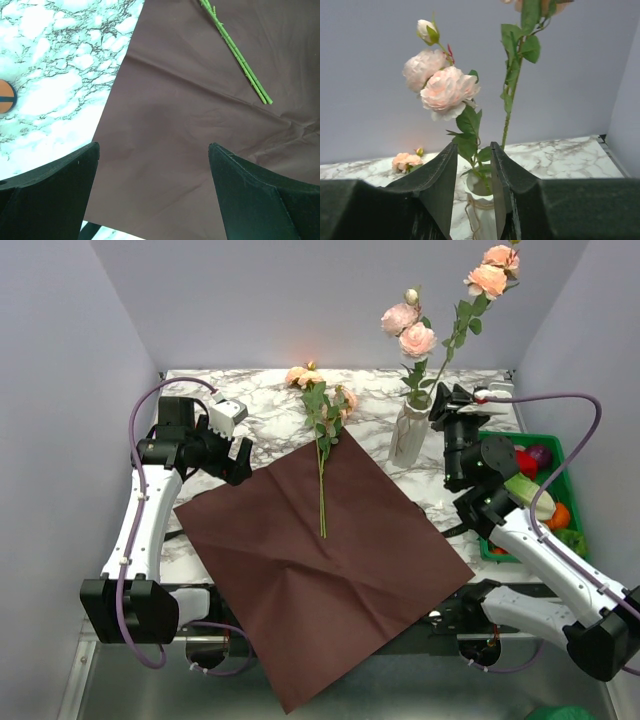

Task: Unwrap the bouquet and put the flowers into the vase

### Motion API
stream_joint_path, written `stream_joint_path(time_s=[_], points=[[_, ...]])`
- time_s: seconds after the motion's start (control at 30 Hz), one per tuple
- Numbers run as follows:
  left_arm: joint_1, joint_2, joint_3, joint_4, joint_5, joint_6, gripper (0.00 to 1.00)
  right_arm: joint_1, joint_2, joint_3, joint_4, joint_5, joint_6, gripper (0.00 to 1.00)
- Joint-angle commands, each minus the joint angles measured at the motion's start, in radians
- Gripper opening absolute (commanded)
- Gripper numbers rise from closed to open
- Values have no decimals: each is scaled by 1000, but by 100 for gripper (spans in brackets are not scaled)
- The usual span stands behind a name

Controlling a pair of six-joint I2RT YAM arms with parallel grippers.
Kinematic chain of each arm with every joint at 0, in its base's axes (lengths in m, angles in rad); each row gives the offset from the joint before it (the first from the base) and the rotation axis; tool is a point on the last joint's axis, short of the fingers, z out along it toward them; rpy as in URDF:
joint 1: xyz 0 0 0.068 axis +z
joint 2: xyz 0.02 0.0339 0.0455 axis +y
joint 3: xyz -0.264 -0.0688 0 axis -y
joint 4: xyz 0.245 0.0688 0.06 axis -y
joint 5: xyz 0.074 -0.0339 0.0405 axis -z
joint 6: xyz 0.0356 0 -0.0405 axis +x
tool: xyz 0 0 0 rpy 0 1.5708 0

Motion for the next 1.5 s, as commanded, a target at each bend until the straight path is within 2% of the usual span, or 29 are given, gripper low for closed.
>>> stream_joint_path(time_s=[0.0,0.1,0.13,0.23,0.4,0.47,0.57,0.63,0.77,0.93,1.27,1.4,1.47], points=[[5,-26,-9,-11,33,2,99,2,26,101,-91,104,-31,41],[7,-28,-17,-10,32,2,99,3,58,158,-213,-38,19,41],[5,-28,-19,-8,32,2,99,5,71,167,-267,-138,44,40],[5,-23,-25,-4,27,2,99,40,176,227,-399,-200,124,38],[5,-20,-43,3,7,2,99,173,350,256,-483,-243,188,36],[5,-25,-54,9,-2,7,99,213,481,337,-601,-257,236,34],[7,-31,-60,10,-10,12,99,232,680,449,-782,-280,346,31],[5,-35,-65,15,-11,13,99,235,755,554,-874,-312,414,30],[7,-35,-75,16,-11,13,99,243,893,661,-933,-341,464,27],[5,-39,-83,21,-16,22,99,240,1037,804,-1001,-304,481,24],[5,-43,-105,32,-19,35,99,166,1233,1029,-1154,-274,550,32],[5,-39,-115,42,-16,36,99,148,1263,1068,-1169,-292,555,43],[7,-29,-115,45,-13,35,99,144,1270,1076,-1159,-300,540,44]])
